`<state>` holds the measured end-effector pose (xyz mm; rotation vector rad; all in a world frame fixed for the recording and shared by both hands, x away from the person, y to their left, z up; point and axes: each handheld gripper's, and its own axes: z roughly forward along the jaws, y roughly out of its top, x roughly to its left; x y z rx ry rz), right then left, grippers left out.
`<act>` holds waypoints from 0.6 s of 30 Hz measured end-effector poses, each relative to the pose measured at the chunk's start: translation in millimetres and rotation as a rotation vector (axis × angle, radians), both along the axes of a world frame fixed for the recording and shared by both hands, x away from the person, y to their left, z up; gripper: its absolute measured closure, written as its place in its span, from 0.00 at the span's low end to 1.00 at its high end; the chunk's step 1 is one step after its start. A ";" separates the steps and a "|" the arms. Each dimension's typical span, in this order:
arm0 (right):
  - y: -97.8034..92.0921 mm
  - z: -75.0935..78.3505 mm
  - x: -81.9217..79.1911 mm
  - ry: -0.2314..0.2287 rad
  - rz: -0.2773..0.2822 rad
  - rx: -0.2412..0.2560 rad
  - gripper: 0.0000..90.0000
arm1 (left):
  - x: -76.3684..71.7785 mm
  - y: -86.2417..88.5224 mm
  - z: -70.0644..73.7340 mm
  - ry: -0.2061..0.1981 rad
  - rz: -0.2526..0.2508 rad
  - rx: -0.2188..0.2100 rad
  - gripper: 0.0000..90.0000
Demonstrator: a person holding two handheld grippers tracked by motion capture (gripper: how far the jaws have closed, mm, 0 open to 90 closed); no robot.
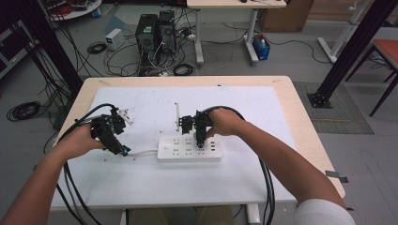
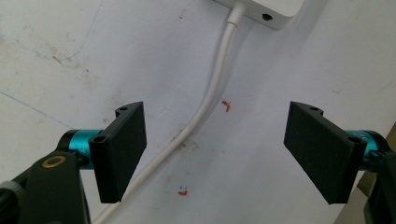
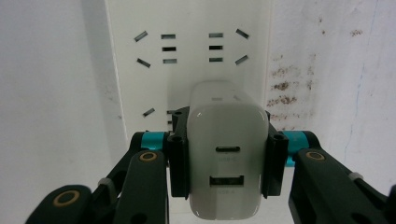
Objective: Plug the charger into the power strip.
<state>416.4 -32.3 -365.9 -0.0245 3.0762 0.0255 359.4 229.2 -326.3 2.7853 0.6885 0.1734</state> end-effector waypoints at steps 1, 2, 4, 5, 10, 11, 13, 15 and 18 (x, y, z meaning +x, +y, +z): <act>0.6 -0.3 -0.7 0.003 0.000 -0.005 0.70 | 0.0 -0.4 -0.3 0.000 -0.001 0.003 0.24; 0.8 -0.4 -0.4 0.005 0.000 -0.008 0.70 | 0.1 -0.5 -0.5 0.000 -0.001 0.002 0.24; 1.3 -0.7 -1.7 -0.001 0.009 -0.014 0.70 | 0.6 -0.1 0.5 -0.003 -0.004 -0.002 0.24; 2.2 -1.1 -4.8 -0.018 0.023 -0.022 0.70 | 0.9 0.3 0.8 -0.006 0.000 -0.011 0.24; 1.7 -3.3 -14.2 -0.083 0.043 -0.016 0.70 | 2.9 0.7 3.5 -0.011 0.008 -0.024 0.24; -0.2 -3.2 -12.0 -0.066 0.027 -0.006 0.70 | 3.2 1.3 4.2 -0.013 0.007 -0.025 0.24; 0.1 -3.0 -3.9 -0.016 -0.001 0.000 0.70 | 3.9 2.6 5.1 -0.011 0.014 -0.025 0.24; -2.0 -2.6 6.6 0.056 -0.039 0.016 0.70 | 3.2 3.6 5.6 -0.015 0.019 -0.029 0.24; -4.7 -4.4 18.5 0.130 -0.050 0.041 0.70 | 2.5 4.7 5.9 -0.015 0.019 -0.029 0.24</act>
